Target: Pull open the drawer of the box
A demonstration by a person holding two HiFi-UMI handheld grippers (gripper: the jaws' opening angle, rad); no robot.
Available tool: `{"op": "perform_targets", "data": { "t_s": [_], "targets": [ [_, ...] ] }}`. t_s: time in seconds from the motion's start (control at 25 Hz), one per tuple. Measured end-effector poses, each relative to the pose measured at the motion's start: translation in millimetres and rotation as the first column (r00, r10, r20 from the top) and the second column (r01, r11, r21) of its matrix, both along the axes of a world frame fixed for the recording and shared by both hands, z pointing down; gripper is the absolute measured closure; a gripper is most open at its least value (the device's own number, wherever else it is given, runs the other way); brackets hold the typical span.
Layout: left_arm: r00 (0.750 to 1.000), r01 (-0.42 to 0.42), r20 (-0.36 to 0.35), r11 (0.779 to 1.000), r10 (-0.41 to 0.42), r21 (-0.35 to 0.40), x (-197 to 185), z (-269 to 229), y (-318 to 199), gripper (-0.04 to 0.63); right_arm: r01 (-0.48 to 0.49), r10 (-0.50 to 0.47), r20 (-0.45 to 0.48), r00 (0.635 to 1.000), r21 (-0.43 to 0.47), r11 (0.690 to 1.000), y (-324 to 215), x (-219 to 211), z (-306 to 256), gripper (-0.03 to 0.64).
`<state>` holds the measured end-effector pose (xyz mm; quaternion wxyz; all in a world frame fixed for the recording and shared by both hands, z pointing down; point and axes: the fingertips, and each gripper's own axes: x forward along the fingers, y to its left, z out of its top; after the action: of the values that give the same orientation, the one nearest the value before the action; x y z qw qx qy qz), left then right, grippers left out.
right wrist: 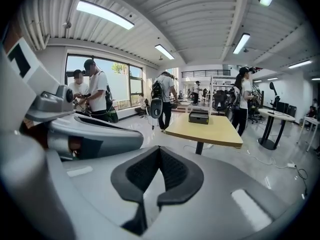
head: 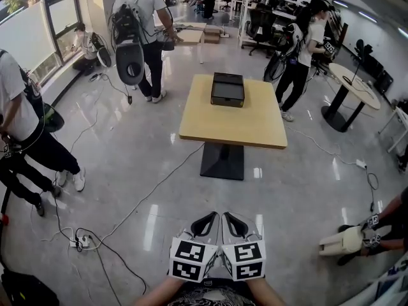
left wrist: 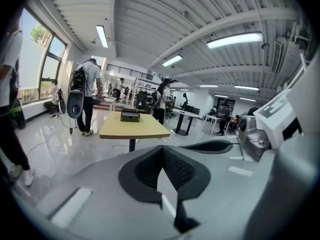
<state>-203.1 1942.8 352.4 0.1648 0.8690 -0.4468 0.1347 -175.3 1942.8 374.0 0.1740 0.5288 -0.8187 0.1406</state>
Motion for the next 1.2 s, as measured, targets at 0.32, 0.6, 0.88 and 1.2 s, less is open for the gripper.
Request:
{"op": "perform_targets", "data": {
  "t_s": [0.32,0.6,0.88,1.2],
  "targets": [
    [1.0,0.005,0.027,1.0,-0.005,-0.015,26.3,37.3,-182.3,0.575,0.005,-0.005,0.025,1.0,-0.005,1.0,-183.0,21.9,32.2,0.612],
    [0.998,0.018,0.057,0.999,-0.015,-0.051,170.6,24.5,-519.0,0.575,0.025,-0.024,0.045,0.999,-0.004,1.0,-523.4,167.2,11.9,0.612],
    [0.997,0.038,0.075,0.997,-0.033,-0.062,370.1,-30.7,-916.2,0.575,0.063,-0.062,0.055,0.997,-0.018,0.998,-916.7,367.3,-39.4,0.612],
    [0.994,0.06,0.096,0.995,-0.052,-0.076,483.6,-30.0,-1173.0,0.575,0.099,-0.099,0.062,0.993,0.003,0.995,-1177.9,480.7,-46.1,0.612]
  ]
}}
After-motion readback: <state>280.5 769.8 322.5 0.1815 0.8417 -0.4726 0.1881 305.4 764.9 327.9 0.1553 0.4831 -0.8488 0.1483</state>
